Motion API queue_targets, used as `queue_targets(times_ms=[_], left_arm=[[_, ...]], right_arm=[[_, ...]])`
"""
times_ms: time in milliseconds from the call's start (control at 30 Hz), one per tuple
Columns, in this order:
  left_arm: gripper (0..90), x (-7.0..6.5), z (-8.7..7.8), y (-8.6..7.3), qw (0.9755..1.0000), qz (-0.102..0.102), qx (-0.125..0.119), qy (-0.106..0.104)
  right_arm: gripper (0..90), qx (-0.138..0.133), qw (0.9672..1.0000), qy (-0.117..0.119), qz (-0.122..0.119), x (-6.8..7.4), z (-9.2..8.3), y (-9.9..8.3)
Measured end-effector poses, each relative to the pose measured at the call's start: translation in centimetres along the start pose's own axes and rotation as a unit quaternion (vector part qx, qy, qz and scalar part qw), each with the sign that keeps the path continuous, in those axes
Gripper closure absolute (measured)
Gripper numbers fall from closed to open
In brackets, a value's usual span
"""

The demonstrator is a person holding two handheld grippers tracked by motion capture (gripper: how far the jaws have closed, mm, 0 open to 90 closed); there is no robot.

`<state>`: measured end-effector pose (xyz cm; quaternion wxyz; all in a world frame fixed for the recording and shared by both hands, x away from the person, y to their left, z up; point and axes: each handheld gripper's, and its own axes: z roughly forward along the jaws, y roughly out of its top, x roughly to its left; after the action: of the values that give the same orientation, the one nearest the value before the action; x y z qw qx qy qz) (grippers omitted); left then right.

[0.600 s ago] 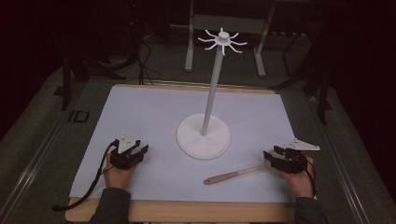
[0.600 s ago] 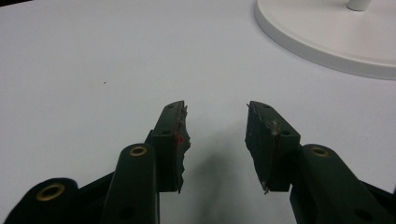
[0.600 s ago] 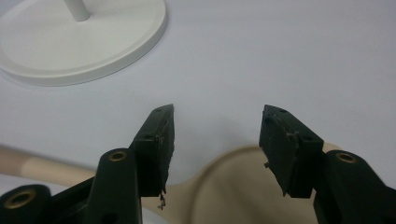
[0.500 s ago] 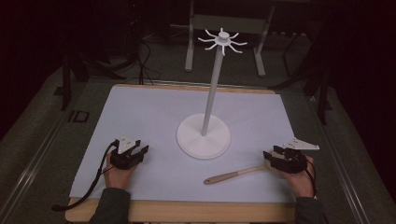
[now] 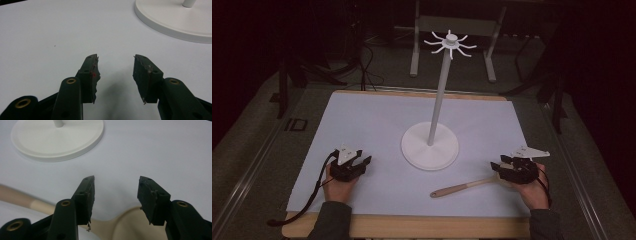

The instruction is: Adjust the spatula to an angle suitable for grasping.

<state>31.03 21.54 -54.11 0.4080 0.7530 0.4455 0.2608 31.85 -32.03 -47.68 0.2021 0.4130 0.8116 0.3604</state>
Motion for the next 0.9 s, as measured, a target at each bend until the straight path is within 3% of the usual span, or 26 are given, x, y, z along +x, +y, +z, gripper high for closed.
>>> queue_targets(times_ms=[167,333,567,767,900], left_arm=[[52.5,0.2,0.0,0.0,1.0,-0.008,-0.002,-0.001],[51.9,0.2,0.0,0.0,0.9999,-0.011,-0.002,-0.003],[51.5,0.3,0.0,0.0,0.9999,-0.014,-0.002,-0.005],[50.9,0.3,0.0,0.0,0.9999,-0.015,0.0,-0.004],[50.9,0.3,0.0,0.0,0.9999,-0.014,-0.001,-0.003]], right_arm=[[48.8,0.012,0.9996,0.004,-0.025,0.4,-0.1,0.7],[48.8,0.031,0.9973,0.01,-0.065,1.0,0.1,1.7],[50.0,0.061,0.9917,0.023,-0.111,1.9,0.7,2.7],[51.6,0.078,0.9876,0.034,-0.132,2.4,0.8,3.5],[50.8,0.094,0.9829,0.041,-0.153,2.9,1.1,4.1]])
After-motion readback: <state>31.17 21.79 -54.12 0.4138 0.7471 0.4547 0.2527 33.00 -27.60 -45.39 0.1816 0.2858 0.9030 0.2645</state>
